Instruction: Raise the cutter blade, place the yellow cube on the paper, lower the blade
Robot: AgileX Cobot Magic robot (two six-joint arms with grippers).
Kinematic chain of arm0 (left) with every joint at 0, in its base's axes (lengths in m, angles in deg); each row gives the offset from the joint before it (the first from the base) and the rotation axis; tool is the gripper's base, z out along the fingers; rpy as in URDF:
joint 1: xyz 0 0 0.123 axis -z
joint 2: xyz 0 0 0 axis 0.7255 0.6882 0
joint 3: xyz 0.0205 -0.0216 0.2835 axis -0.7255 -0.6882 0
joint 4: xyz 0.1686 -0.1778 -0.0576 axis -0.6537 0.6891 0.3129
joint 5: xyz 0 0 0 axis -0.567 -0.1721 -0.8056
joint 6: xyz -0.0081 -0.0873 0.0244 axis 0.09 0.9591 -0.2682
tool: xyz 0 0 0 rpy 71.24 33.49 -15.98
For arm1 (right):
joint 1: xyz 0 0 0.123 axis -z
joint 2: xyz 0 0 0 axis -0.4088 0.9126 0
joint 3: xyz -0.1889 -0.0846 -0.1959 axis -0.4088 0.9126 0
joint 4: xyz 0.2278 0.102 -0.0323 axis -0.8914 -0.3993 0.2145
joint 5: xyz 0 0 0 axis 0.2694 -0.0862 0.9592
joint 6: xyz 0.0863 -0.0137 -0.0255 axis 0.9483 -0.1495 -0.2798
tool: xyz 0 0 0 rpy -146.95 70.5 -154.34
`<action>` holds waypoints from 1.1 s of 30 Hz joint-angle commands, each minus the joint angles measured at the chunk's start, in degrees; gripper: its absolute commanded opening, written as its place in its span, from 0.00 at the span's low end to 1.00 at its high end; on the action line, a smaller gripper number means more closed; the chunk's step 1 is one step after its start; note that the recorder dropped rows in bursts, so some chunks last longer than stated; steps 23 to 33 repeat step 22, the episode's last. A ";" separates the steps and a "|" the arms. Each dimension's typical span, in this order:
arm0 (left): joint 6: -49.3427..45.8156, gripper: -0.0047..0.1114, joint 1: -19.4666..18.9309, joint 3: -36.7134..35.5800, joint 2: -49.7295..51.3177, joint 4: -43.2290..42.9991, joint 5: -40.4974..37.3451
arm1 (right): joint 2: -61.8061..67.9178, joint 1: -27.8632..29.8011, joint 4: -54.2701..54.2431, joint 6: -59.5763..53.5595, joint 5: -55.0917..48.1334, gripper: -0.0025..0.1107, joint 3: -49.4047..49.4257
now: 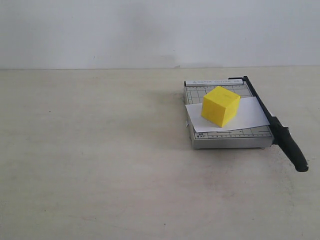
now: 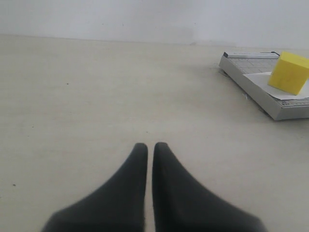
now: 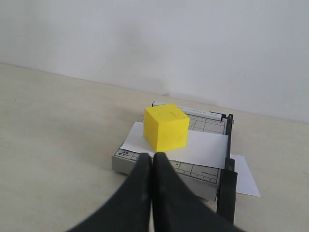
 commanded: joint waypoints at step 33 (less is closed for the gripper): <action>-0.19 0.08 -0.01 0.03 -0.18 0.48 0.02 | -0.38 0.06 -0.07 -0.10 -0.93 0.02 0.29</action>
